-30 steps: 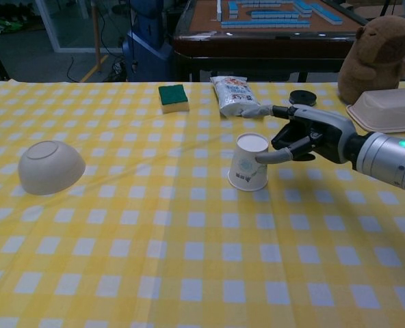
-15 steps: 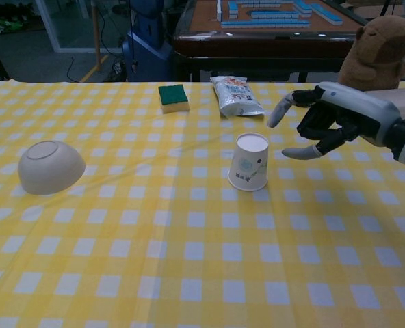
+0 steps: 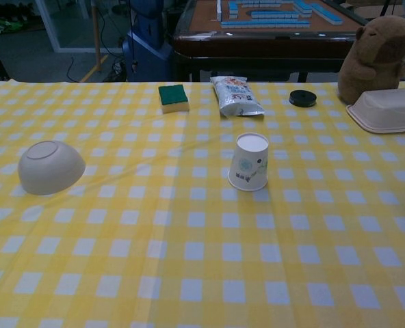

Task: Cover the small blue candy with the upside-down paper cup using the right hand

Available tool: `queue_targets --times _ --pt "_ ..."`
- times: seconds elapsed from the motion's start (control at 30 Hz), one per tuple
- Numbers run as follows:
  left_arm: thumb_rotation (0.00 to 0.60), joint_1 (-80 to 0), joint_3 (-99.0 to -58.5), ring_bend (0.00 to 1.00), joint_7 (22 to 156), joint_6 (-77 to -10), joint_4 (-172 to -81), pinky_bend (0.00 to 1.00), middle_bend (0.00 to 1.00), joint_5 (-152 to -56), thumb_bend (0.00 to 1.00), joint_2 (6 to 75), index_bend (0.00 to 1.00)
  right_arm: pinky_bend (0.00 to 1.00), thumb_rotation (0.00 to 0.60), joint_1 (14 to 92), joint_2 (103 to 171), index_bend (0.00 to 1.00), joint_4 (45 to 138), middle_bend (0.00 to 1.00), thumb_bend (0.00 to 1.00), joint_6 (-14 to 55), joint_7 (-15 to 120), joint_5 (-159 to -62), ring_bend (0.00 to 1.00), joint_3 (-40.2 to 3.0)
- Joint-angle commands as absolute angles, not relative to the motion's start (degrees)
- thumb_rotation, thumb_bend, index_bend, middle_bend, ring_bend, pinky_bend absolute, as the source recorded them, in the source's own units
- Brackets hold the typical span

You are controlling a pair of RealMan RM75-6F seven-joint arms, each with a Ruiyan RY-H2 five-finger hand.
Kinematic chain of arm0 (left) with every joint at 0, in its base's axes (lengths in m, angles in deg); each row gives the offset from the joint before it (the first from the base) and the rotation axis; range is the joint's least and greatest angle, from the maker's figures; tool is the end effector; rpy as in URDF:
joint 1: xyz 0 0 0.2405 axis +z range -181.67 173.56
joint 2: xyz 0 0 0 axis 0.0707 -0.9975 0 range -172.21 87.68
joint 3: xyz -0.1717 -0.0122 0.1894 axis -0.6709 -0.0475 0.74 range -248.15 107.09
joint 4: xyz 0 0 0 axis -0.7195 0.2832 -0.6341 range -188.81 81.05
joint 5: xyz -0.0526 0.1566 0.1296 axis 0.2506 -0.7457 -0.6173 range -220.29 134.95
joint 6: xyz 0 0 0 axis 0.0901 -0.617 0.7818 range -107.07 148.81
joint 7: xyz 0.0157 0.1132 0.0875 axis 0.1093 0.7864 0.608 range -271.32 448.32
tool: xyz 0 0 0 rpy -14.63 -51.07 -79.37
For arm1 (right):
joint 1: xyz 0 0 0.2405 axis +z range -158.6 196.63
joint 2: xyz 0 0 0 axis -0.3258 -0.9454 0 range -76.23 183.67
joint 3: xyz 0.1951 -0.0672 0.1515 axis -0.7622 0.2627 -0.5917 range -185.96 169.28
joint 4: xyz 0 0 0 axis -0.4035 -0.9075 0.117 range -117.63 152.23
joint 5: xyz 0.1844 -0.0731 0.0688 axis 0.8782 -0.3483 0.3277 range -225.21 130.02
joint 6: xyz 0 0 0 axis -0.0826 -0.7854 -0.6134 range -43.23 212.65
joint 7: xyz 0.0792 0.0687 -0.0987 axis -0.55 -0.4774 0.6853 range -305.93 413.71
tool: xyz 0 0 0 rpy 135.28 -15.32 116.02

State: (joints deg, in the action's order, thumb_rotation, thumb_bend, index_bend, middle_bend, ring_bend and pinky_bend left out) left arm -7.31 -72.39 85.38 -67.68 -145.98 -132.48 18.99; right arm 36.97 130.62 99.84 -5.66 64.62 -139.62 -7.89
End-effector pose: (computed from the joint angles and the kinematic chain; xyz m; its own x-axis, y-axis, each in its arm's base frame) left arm -0.3092 0.1686 0.1770 0.3979 -0.0301 0.9169 0.9156 -0.0506 -0.3990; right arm -0.2589 -0.2334 0.0999 0.4922 0.1653 0.8547 -0.8014 -0.2974 0.5190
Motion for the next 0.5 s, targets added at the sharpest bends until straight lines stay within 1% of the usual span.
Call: queue_targets --times 0.03,0.2,0.4,0.5 --pt "0.6 -7.55 -71.91 0.32 86.68 -67.2 -146.0 0.42 0.41 -132.99 0.25 19.41 0.5 0.47 0.6 33.93 129.55 0.42 100.23 0.51 0.18 -8.65 64.38 -139.06 0.45 -7.69" --pt "0.6 -7.99 -71.73 0.32 88.25 -66.52 -145.79 0.42 0.42 -133.15 0.25 20.18 0.5 0.47 0.6 30.91 129.35 0.42 98.04 0.51 0.18 -10.42 59.48 -137.59 0.45 -8.05" --pt "0.6 -8.52 -71.74 0.32 89.45 -65.39 -145.15 0.42 0.42 -132.52 0.25 21.34 0.5 0.47 0.6 29.24 129.55 0.42 94.94 0.51 0.18 -10.4 53.31 -136.36 0.45 -9.07" --pt "0.6 -8.88 -71.83 0.32 89.92 -64.44 -144.96 0.43 0.42 -131.76 0.26 21.67 0.5 0.47 0.6 28.84 128.81 0.42 95.28 0.51 0.18 -10.48 52.28 -136.45 0.45 -9.59"
